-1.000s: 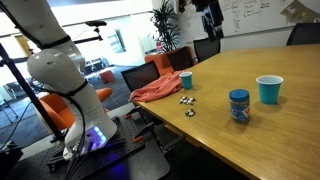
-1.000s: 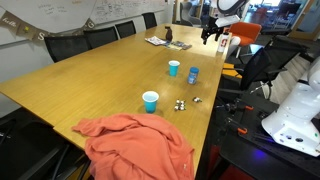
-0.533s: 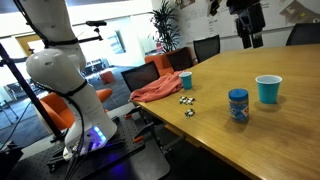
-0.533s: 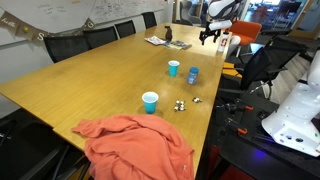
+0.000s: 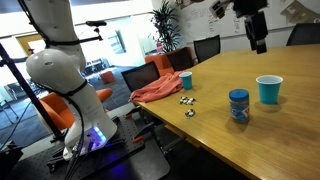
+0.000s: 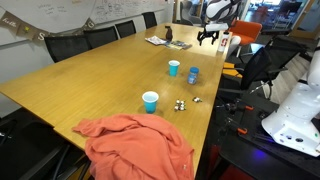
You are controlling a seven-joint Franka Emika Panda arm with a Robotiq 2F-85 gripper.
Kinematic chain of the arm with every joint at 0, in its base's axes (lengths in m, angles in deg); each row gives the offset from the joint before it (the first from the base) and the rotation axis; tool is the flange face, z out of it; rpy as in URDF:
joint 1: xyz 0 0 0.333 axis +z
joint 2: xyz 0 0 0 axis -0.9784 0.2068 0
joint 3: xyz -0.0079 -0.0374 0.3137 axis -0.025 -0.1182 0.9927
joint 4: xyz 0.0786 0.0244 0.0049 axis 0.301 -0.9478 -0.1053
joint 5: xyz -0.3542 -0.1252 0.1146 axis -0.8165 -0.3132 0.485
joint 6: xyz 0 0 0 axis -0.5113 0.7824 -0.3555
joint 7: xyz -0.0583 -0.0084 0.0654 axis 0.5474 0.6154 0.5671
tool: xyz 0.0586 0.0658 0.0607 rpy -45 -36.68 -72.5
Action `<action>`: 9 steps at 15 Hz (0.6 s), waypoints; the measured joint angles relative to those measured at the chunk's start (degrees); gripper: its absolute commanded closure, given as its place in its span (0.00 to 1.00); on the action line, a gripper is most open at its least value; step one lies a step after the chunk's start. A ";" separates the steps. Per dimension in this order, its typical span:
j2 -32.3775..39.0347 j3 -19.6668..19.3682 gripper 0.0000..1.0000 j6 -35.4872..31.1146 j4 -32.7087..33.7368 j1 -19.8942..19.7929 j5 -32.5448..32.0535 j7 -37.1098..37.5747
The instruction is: Move the blue cup to the left
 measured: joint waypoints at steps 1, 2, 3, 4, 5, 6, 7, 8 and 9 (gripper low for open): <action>2.03 0.00 0.00 -1.22 1.26 -0.36 3.05 0.83; 4.48 0.00 0.00 -2.18 2.88 -0.76 6.59 1.14; 7.16 0.13 0.00 -2.81 4.85 -1.23 10.32 1.26; 9.94 0.38 0.00 -3.20 7.08 -1.71 14.04 1.44; 12.63 0.80 0.00 -3.46 9.40 -2.19 17.46 1.75; 15.16 1.35 0.00 -3.79 11.70 -2.61 20.74 2.05; 17.43 2.08 0.00 -4.19 13.87 -3.10 23.73 2.69; 19.49 2.85 0.00 -4.75 15.95 -3.50 26.32 3.21; 21.46 3.58 0.00 -5.49 18.01 -3.78 28.37 3.85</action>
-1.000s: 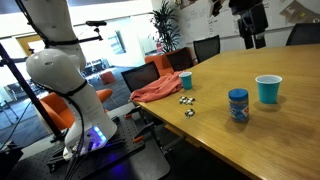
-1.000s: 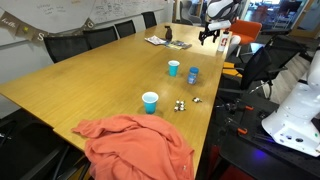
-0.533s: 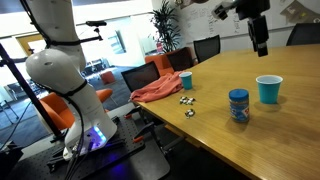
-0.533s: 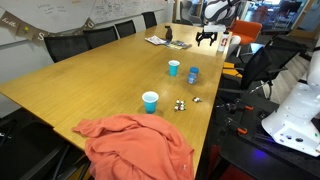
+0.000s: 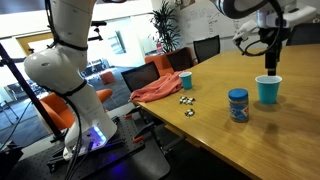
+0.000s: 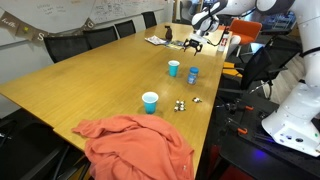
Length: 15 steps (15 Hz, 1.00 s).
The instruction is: Move the blue cup to the left
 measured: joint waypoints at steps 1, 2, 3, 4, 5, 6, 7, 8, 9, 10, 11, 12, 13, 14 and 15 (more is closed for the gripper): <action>1.82 0.58 0.00 -0.72 1.96 -0.11 1.40 0.41; 3.46 1.03 0.00 -1.20 3.79 -0.11 2.16 1.12; 4.98 1.40 0.00 -1.24 5.60 -0.06 2.24 1.91; 6.41 1.58 0.00 -1.24 7.30 0.16 2.22 2.70; 7.68 1.62 0.00 -1.18 8.78 0.47 2.08 3.52; 8.86 1.62 0.00 -0.96 10.15 0.80 1.83 4.08; 9.93 1.60 0.00 -0.63 11.42 1.13 1.36 4.70; 10.90 1.53 0.00 -0.24 12.58 1.46 0.49 5.22; 11.75 1.37 0.00 0.21 13.59 1.82 -0.51 5.96; 12.50 1.26 0.00 0.77 14.50 2.11 -1.41 6.50; 13.21 1.21 0.00 1.58 15.35 2.32 -2.23 6.99; 13.83 1.19 0.00 2.38 16.07 2.51 -2.72 7.06; 14.36 1.19 0.00 3.03 16.60 2.66 -2.95 7.06; 14.85 1.20 0.00 3.56 17.02 2.77 -3.16 7.06; 15.30 1.22 0.00 3.86 17.35 2.84 -3.35 7.06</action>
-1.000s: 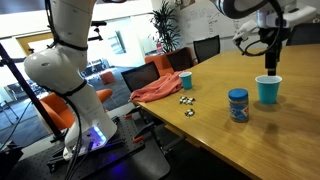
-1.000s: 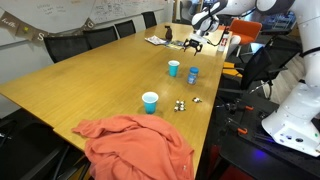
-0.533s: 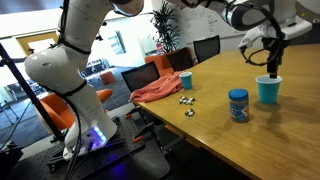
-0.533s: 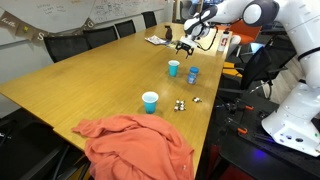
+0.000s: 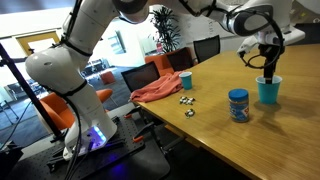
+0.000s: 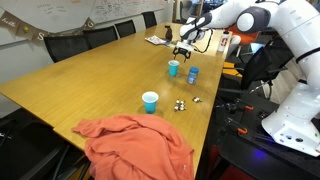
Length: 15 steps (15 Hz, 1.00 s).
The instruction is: Move the blue cup to the left
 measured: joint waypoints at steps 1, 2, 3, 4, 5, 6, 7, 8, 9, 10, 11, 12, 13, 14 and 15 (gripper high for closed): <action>0.47 0.02 0.00 0.12 0.27 0.08 -0.12 0.00; 0.93 0.03 0.00 0.12 0.47 0.14 -0.16 0.00; 1.42 0.03 0.00 0.12 0.72 0.16 -0.16 0.00; 1.92 0.03 0.00 0.12 1.02 0.14 -0.16 0.00; 2.40 0.03 0.25 0.12 1.36 0.07 -0.16 0.00; 2.89 0.03 0.26 0.12 1.81 -0.05 -0.16 0.00; 3.35 0.03 0.32 0.12 2.27 -0.20 -0.16 0.00; 3.78 0.03 0.42 0.12 2.73 -0.35 -0.16 0.00; 4.17 0.03 0.49 0.12 3.22 -0.50 -0.16 0.00; 4.54 0.03 0.58 0.12 3.71 -0.62 -0.16 0.00; 4.85 0.03 0.64 0.12 4.18 -0.76 -0.15 0.00; 5.13 0.04 0.73 0.12 4.66 -0.88 -0.14 0.00; 5.36 0.08 0.80 0.12 5.08 -0.96 -0.13 0.00; 5.53 0.14 0.88 0.12 5.47 -1.02 -0.13 0.00; 5.68 0.21 0.95 0.12 5.83 -1.03 -0.13 0.00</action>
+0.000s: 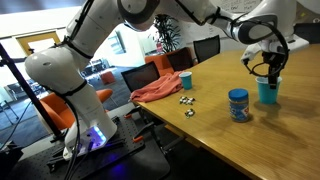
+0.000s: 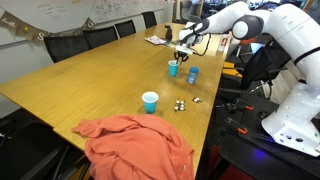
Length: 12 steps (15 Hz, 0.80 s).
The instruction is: Move the blue cup to the left
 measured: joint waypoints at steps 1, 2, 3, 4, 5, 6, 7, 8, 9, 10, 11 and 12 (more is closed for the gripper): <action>0.16 0.09 1.00 0.00 0.42 0.00 0.00 0.00; 0.29 0.23 1.00 0.00 0.79 0.00 0.00 0.00; 0.38 0.37 1.00 0.00 1.11 0.04 0.00 0.00; 0.42 0.50 1.00 0.00 1.34 0.10 0.00 0.00; 0.42 0.67 0.99 0.00 1.61 0.17 0.00 0.00; 0.42 0.83 0.99 0.00 1.90 0.32 0.00 0.00; 0.38 0.96 0.99 0.00 2.06 0.58 0.00 -0.01; 0.24 1.17 0.99 -0.02 2.09 0.93 0.00 -0.18; -0.02 1.47 0.99 -0.04 2.06 1.37 -0.01 -0.53; -0.44 1.84 0.99 -0.04 1.96 1.89 -0.02 -1.06; -0.98 2.24 0.99 -0.04 1.69 2.54 -0.01 -1.68; -1.62 2.74 0.99 -0.04 1.23 3.23 -0.03 -2.43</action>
